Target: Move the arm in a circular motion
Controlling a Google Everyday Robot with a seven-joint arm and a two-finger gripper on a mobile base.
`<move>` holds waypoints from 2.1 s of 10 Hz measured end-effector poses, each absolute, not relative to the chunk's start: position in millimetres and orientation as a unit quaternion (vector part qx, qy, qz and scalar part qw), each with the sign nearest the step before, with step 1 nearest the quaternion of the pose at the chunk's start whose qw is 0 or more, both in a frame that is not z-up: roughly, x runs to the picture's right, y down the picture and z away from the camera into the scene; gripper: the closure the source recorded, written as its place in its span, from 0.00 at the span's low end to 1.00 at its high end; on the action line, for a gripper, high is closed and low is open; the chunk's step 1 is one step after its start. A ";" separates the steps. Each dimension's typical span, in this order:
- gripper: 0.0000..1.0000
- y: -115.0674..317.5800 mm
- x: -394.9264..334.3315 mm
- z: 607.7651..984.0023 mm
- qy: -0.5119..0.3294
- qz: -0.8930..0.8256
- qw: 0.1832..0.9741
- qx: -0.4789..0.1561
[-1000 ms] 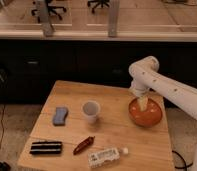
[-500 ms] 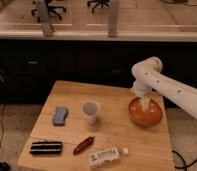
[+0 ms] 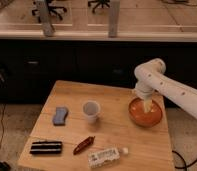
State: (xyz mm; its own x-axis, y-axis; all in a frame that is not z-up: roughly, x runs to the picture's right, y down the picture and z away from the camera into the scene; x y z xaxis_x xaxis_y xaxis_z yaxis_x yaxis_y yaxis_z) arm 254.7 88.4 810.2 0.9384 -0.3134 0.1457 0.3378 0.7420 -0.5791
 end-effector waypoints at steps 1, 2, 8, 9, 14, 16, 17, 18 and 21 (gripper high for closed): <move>0.20 88.6 254.3 810.5 -0.020 -0.176 0.933 -0.314; 0.20 87.6 252.6 810.8 -0.020 -0.178 0.933 -0.313; 0.20 89.1 242.7 810.9 -0.022 -0.190 0.930 -0.313; 0.20 88.8 242.0 811.3 -0.021 -0.192 0.930 -0.313; 0.20 85.8 233.5 814.2 -0.023 -0.203 0.928 -0.313; 0.20 81.4 226.1 819.1 -0.027 -0.210 0.926 -0.311; 0.20 80.1 225.1 820.9 -0.028 -0.213 0.926 -0.311; 0.20 79.5 224.1 821.4 -0.028 -0.214 0.926 -0.310; 0.20 80.6 230.0 822.0 -0.031 -0.216 0.926 -0.308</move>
State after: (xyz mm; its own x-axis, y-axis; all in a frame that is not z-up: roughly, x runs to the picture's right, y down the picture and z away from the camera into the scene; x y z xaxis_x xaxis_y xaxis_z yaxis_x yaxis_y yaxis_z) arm 230.0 80.6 822.0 0.9050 -0.3806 0.1900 0.4186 0.7176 -0.5566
